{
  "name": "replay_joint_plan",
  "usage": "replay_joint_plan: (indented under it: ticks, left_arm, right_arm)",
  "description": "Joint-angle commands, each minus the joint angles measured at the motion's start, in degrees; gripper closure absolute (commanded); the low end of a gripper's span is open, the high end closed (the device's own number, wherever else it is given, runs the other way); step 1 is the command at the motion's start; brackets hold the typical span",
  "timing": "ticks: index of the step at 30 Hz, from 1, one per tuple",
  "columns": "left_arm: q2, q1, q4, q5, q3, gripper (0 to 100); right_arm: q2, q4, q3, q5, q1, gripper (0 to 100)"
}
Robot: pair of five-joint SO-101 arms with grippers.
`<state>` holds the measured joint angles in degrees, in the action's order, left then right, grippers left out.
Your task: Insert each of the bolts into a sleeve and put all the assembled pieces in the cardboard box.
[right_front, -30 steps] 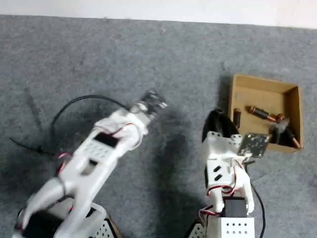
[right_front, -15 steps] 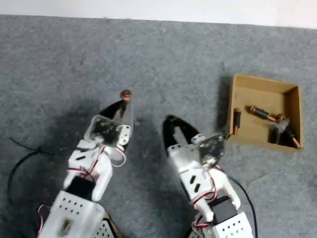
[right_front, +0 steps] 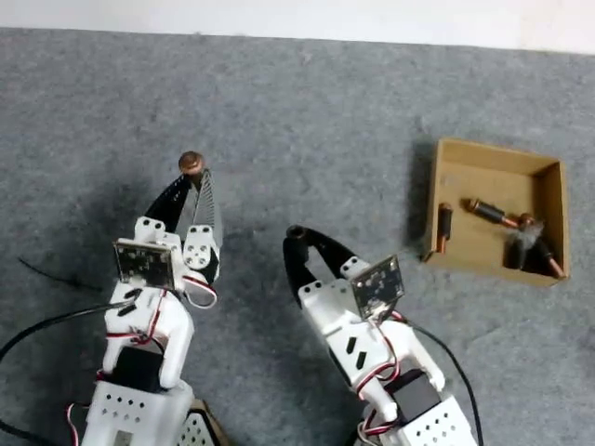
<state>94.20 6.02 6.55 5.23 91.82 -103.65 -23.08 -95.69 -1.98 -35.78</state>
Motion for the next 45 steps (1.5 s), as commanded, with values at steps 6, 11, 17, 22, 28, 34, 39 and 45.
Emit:
replay_joint_plan:
  ticks: [6,11,17,22,28,34,39,45]
  left_arm:
    - [8.75,8.4,8.53,0.88,-1.19,99]
    - [10.59,13.23,9.93,2.9,-1.01,99]
    - [10.59,14.37,9.76,25.05,0.4,99]
    - [10.59,14.73,9.76,37.27,0.48,99]
    - [10.59,14.73,9.67,38.95,0.13,99]
    - [10.59,15.43,9.67,38.95,0.04,99]
    - [10.51,20.0,10.02,36.57,1.19,99]
    - [10.59,22.46,10.02,34.29,2.24,99]
  right_arm:
    - [-0.4,1.54,-7.69,-7.56,-2.33,99.4]
    - [-0.4,-0.04,-7.69,-7.65,-2.33,99.4]
    - [-0.4,-0.04,-7.69,-7.65,-2.33,99.4]
    - [-0.4,-0.04,-7.69,-7.65,-2.24,99.4]
    - [-0.4,-1.54,-7.69,-8.79,-2.15,99.4]
    - [-0.4,-1.8,-7.78,-13.45,-2.15,99.4]
    - [-0.57,-2.68,-7.78,-13.71,-2.07,99.4]
    - [-0.48,-2.86,-7.69,-13.71,-1.98,99.4]
